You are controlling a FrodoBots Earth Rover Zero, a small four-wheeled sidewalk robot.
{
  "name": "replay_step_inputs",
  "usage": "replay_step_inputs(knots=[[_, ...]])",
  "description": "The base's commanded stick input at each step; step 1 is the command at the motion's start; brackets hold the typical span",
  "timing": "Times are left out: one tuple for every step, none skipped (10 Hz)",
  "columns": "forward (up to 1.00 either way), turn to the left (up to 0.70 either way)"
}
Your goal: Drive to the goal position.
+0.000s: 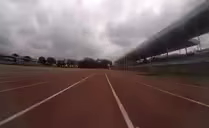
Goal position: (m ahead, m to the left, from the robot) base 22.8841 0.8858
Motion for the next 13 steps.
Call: replay_step_inputs(knots=[[0.70, 0.00], [0.70, 0.00], [0.70, 0.00], [0.70, 0.00], [0.70, 0.00], [0.70, 0.00], [0.70, 0.00], [0.70, 0.00], [0.70, 0.00], [0.70, 0.00], [0.70, 0.00], [0.70, 0.00], [0.70, 0.00]])
